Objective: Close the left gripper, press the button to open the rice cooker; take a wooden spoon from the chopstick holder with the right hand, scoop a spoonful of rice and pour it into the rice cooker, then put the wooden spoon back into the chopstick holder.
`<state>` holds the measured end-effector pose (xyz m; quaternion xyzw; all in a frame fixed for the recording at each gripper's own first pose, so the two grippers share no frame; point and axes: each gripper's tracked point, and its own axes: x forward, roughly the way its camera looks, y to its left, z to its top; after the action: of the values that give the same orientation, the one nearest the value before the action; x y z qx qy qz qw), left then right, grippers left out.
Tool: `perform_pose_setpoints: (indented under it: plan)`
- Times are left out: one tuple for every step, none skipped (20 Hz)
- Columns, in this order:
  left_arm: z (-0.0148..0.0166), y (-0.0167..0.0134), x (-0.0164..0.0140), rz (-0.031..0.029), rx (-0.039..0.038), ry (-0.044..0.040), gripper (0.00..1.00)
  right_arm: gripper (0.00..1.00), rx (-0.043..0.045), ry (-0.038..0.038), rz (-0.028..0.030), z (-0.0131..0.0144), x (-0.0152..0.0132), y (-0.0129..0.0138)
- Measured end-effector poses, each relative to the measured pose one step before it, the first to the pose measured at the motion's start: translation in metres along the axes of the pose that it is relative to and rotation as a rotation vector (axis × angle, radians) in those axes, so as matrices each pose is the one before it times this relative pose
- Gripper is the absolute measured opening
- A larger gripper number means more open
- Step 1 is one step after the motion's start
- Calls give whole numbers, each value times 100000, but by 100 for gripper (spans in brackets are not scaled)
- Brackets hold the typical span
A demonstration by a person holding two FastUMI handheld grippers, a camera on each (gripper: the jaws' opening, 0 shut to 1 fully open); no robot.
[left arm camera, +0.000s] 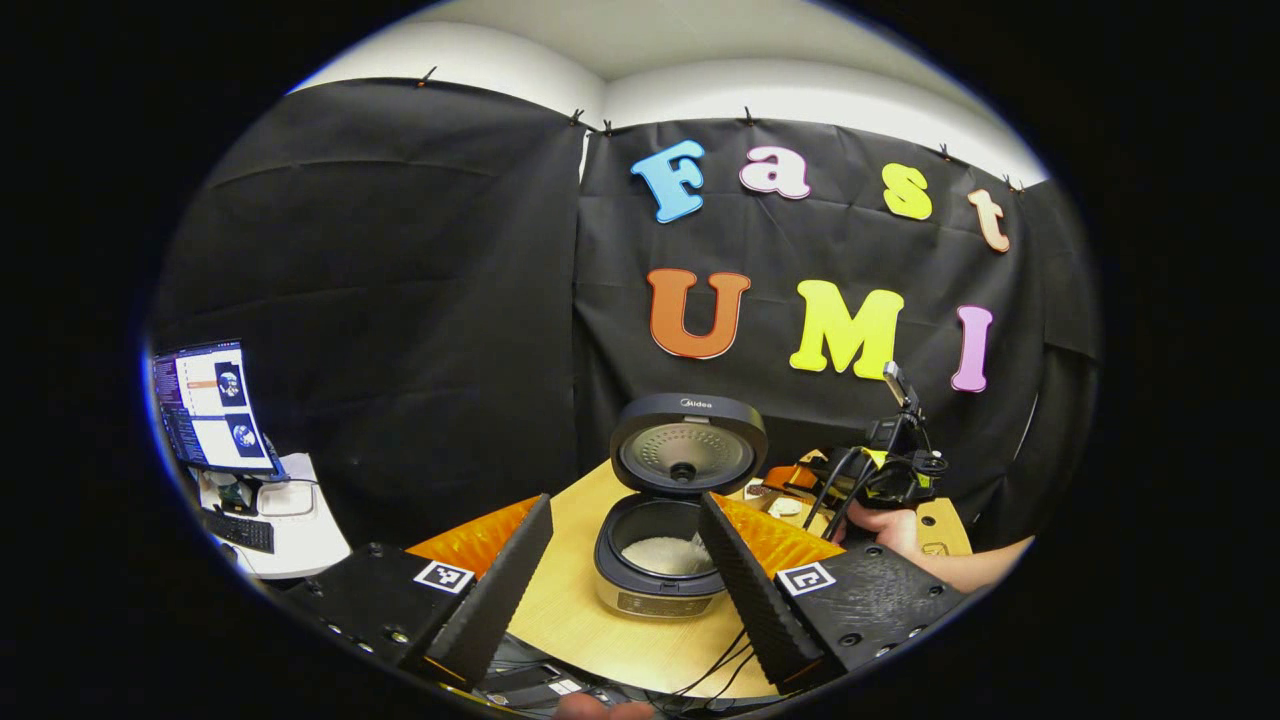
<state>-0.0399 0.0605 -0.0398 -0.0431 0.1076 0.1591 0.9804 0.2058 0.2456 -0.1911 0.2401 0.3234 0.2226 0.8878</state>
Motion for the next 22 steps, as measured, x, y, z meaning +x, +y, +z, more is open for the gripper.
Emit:
perform_pose_setpoints:
  plan:
    - [-26, 153, -161, 453, -218, -134, 95, 13, -162, 424, 43, -192, 268, 152]
    - [44, 135, -131, 230, -336, -348, 95, 13, -799, 139, -747, -173, 219, -15]
    - [-16, 105, -170, 227, -315, -176, 95, 13, -2032, -333, -921, 15, 119, 56]
    - [-52, 253, -100, 570, -150, -55, 95, 13, -3359, -658, -1144, 52, 82, 89]
    - [-136, 194, -15, 680, -99, 29, 95, 13, -3837, -900, -812, 125, 8, 180]
    - [-25, 313, -86, 685, -138, -109, 95, 13, -3937, -997, -344, 45, 55, 244]
    - [-51, 250, -50, 714, -2, -364, 95, 13, -3869, -762, -445, 73, 36, 325]
    - [-45, 373, -57, 860, 22, -335, 95, 13, -3773, -678, -71, 91, -36, 398]
    - [-42, 320, 40, 897, -73, -206, 95, 13, -3864, -631, -355, 106, 83, 324]
    - [-71, 261, -64, 576, -348, 3, 95, 13, -4627, -431, -341, 45, -62, 481]
    - [-93, 147, 11, 471, -386, -105, 95, 13, -3752, -412, -406, 28, 0, 319]
    - [84, -6, 118, 264, -335, -180, 95, 13, -3625, -546, 112, 20, 25, 478]
    - [-31, -11, 26, 3, -211, -229, 95, 13, -3748, -600, 234, 94, -14, 541]
    - [52, 98, -91, -15, -39, -150, 95, 13, -2739, -633, 222, -5, -40, 421]
    - [-25, 152, 7, 42, 26, -290, 95, 13, -3080, -472, -152, 161, 38, 397]
    - [138, 85, 48, -133, -181, -346, 95, 13, -3327, -486, -273, 53, 12, 405]
    - [160, -45, -5, -288, -347, -378, 95, 13, -3756, -868, -287, 222, -103, 493]
    - [23, -99, -77, -267, -262, -396, 95, 13, -4104, -981, -213, 204, -16, 463]
    - [16, 1, -98, -315, 44, -384, 95, 17, -3462, -781, -114, 290, -2, 414]
    - [-88, 204, -3, -174, 952, -549, 95, 17, -2684, -284, 138, -76, -39, 183]
    - [-54, 121, -109, 131, 1032, -71, 95, 13, -3351, -873, 165, 215, -76, 467]
    - [-233, 199, -232, 217, 215, 419, 95, 13, -2911, -813, 164, 276, -82, 387]
